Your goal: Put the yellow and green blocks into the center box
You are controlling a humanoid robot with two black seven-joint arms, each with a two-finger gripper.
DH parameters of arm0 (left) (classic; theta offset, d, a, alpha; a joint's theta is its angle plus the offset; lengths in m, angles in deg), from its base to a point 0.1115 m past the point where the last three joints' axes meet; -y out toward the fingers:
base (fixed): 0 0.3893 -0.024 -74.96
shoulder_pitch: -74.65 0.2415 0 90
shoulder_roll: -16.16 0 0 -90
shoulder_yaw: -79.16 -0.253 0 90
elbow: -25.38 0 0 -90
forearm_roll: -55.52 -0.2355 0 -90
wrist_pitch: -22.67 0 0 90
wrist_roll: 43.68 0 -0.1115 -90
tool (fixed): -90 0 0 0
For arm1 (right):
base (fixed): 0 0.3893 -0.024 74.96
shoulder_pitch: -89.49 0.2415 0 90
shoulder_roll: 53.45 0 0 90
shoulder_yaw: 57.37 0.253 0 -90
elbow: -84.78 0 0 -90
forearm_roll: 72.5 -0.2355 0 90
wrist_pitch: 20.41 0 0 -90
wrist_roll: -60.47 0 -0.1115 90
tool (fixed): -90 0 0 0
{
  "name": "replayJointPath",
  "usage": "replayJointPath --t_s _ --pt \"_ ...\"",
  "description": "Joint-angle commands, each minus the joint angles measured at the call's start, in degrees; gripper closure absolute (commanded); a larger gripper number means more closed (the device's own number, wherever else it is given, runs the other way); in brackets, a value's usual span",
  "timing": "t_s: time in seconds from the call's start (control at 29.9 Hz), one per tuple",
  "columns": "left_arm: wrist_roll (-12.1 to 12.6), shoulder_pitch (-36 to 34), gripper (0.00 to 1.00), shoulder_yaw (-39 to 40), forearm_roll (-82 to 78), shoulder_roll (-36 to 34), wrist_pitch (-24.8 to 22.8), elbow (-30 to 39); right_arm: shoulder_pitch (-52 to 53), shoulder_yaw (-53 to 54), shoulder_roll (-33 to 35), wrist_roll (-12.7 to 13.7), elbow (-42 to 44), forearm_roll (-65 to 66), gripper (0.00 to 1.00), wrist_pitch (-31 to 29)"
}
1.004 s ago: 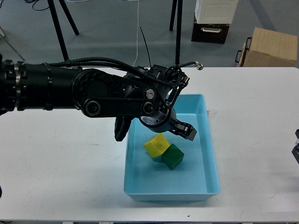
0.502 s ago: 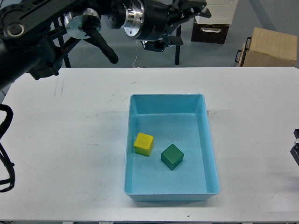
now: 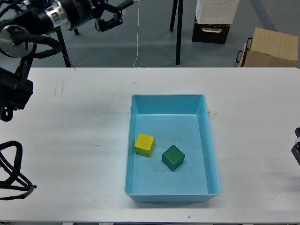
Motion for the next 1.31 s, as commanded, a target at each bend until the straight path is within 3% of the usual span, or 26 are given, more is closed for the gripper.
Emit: replayJointPath --t_s 0.0,0.1,0.23,0.54,0.97,1.27 --pt "0.02 11.78 0.00 5.05 -0.01 2.90 -0.01 11.48 0.01 -0.01 0.01 0.00 -1.37 -0.08 0.00 0.00" --pt "0.02 19.60 0.00 8.48 -0.01 7.38 -0.01 17.38 0.01 -0.01 -0.08 -0.09 -2.78 -0.08 0.00 0.00" --pt "0.02 28.57 0.00 9.72 0.34 7.57 -0.01 22.04 -0.34 -0.10 -0.17 -0.18 -3.05 -0.08 0.00 0.00" --pt "0.02 45.81 0.00 11.74 15.27 7.57 -0.01 24.69 -0.52 0.34 -0.35 -0.27 -1.82 0.09 0.00 0.00" --pt "-0.47 56.45 0.00 9.37 18.36 7.57 -0.01 28.47 0.98 -3.96 -5.35 -0.44 -1.47 3.16 0.00 0.00" --pt "-0.74 58.65 0.00 8.58 20.56 7.57 -0.01 28.73 -0.43 -3.17 -5.62 -0.27 -1.64 3.61 0.00 0.00"
